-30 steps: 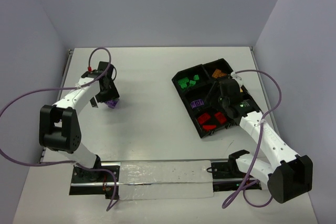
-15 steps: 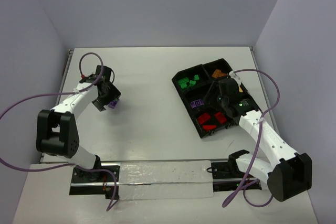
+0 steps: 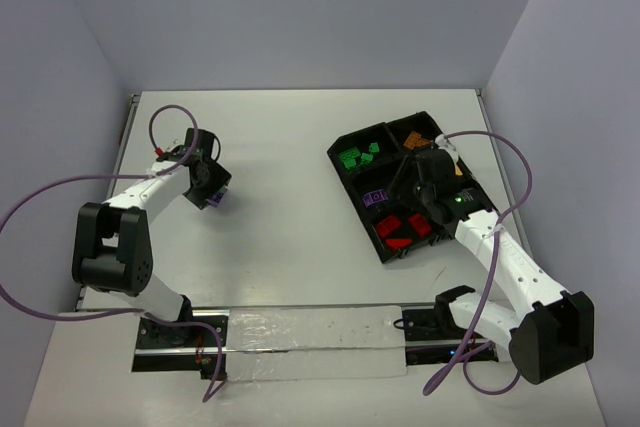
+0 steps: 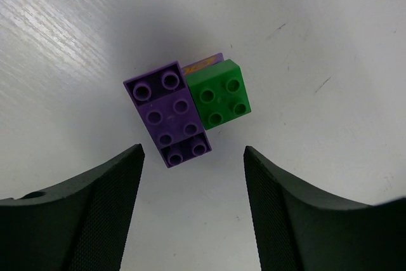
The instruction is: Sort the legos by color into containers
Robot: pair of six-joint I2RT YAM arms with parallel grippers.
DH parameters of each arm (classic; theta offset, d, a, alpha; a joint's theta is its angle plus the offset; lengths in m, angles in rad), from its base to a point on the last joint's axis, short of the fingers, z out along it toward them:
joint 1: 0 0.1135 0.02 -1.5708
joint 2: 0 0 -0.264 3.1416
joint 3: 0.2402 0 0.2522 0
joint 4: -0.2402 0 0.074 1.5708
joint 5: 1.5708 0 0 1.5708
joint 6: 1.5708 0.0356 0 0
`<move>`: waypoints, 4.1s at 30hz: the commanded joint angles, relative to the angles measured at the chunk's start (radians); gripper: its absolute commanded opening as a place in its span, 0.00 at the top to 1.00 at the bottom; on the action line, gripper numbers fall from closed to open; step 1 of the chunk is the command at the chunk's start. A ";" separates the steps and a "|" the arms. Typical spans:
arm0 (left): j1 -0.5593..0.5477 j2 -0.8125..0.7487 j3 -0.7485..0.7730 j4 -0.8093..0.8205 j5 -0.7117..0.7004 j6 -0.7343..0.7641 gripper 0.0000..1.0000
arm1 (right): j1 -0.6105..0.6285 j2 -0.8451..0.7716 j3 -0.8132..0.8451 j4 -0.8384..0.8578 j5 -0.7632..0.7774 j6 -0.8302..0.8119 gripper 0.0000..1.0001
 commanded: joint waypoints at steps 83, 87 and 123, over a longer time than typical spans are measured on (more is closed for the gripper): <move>-0.035 -0.044 0.154 0.120 1.206 0.643 1.00 | 0.470 0.582 0.619 0.268 -0.443 -1.036 0.40; -0.035 -0.041 0.146 0.124 1.212 0.641 1.00 | 0.472 0.594 0.635 0.262 -0.464 -1.020 0.56; -0.035 -0.077 0.067 0.100 1.066 0.644 1.00 | 0.275 0.536 0.539 0.406 -0.169 -0.465 1.00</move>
